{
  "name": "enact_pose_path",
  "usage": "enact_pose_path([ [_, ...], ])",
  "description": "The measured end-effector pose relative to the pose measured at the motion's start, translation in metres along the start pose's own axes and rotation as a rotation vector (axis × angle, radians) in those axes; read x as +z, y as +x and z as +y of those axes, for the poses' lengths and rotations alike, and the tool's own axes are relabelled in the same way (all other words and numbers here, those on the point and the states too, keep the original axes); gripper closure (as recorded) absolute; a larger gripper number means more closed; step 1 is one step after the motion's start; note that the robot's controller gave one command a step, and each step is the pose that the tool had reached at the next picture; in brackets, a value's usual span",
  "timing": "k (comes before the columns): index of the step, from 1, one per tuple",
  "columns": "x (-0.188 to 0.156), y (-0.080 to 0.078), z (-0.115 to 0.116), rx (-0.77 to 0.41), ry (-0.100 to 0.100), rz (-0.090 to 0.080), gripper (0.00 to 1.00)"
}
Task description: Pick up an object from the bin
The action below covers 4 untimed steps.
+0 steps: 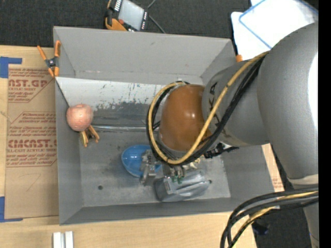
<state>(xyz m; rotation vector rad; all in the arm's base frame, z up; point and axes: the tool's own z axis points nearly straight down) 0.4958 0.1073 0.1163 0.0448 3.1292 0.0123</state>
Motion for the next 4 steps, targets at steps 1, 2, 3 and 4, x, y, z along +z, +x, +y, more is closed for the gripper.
enact_pose_path([
  [1,0.0,0.0,0.0,0.0,0.0,0.0,1.0],
  [2,0.0,0.0,0.0,0.0,0.0,0.0,1.0],
  [3,0.0,0.0,0.0,0.0,0.0,0.0,1.0],
  [4,-0.0039,0.001,-0.0008,-0.022,0.001,0.003,1.0],
])
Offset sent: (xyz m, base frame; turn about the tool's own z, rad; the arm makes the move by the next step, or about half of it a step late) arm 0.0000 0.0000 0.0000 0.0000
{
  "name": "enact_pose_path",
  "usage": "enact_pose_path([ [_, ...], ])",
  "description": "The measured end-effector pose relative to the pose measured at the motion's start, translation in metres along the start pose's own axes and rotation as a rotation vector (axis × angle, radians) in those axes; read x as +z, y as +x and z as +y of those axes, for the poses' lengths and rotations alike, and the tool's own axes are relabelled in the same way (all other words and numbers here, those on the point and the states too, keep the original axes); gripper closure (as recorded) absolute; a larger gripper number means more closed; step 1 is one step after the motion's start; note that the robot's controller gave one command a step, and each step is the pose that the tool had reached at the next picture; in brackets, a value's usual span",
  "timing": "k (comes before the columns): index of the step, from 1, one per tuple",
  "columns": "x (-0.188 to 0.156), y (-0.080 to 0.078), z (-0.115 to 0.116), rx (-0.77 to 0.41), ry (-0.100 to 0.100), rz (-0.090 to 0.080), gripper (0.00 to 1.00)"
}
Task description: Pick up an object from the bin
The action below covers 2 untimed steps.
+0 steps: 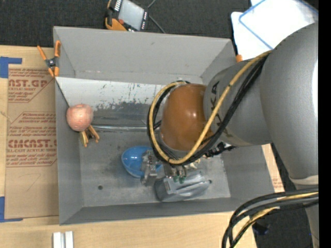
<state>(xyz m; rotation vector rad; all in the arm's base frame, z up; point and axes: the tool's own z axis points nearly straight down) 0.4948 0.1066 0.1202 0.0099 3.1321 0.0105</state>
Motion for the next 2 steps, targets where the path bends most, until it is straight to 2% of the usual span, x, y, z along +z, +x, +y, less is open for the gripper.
enact_pose_path([
  [1,0.0494,0.0092,-0.0264,-0.472,-0.003,-0.007,1.0],
  [2,0.0479,0.0061,-0.0263,-0.471,-0.002,-0.019,0.0],
])
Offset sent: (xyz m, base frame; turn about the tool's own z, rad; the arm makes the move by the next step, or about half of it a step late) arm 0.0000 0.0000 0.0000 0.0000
